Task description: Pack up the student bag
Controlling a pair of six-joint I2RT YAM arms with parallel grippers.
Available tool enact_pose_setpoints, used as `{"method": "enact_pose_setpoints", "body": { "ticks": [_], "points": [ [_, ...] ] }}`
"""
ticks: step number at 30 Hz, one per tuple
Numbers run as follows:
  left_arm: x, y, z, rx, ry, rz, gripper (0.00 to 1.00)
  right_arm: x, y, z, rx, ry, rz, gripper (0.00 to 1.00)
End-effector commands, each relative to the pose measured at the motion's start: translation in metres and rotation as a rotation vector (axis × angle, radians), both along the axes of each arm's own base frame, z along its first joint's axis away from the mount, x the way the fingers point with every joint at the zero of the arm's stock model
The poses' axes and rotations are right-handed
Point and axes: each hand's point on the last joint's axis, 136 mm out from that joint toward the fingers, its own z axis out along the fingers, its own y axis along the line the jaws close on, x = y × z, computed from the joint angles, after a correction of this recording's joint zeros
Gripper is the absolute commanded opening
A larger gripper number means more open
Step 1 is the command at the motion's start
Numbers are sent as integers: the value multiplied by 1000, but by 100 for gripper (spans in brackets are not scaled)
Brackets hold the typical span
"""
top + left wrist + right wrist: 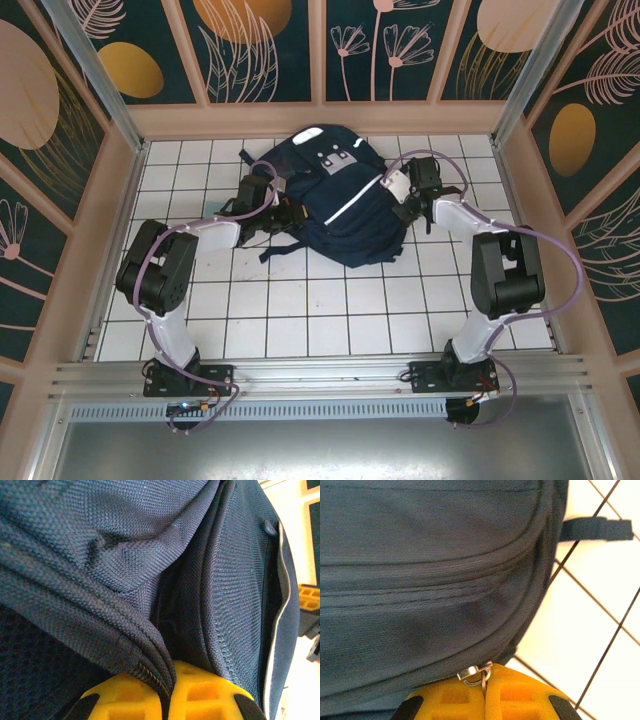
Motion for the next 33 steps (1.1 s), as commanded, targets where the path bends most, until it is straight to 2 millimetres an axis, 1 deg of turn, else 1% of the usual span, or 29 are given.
{"method": "enact_pose_setpoints", "body": {
  "ticks": [1, 5, 9, 11, 15, 18, 20, 21, 23, 24, 25, 27, 28, 30, 33],
  "points": [
    [-9, 9, -2, 44, 7, -62, 0, 43, -3, 28, -13, -163, 90, 0],
    [5, 14, -2, 57, -13, -34, 0, 24, 25, 26, 24, -114, 169, 0],
    [31, 14, 5, 68, -57, -20, 0, -5, 49, 15, 86, -36, 212, 0],
    [45, 12, 10, 68, -79, -24, 0, -23, 63, 8, 94, -10, 239, 0],
    [74, 8, 16, 97, -110, -27, 9, -60, 99, 4, 144, 24, 306, 0],
    [90, 5, 19, 101, -118, -15, 22, -81, 129, 6, 199, 29, 363, 0],
    [100, 9, 20, 118, -117, 6, 30, -89, 149, 9, 231, 28, 400, 0],
    [104, 12, 20, 130, -112, 23, 37, -91, 159, 12, 247, 22, 412, 0],
    [109, 23, 19, 160, -92, 70, 61, -93, 181, 19, 291, 15, 438, 0],
    [109, 30, 18, 170, -76, 96, 78, -92, 191, 23, 313, 6, 443, 0],
    [109, 38, 20, 176, -67, 131, 98, -90, 201, 27, 339, -3, 454, 0],
    [102, 50, 29, 170, -68, 185, 99, -88, 220, 33, 386, -14, 476, 0],
    [98, 55, 37, 165, -80, 212, 99, -86, 229, 35, 406, -18, 481, 0],
    [85, 63, 48, 153, -95, 250, 99, -82, 245, 37, 432, -21, 490, 0],
    [64, 64, 58, 85, -82, 260, 99, -71, 271, 41, 480, -23, 474, 0]
  ]
}}
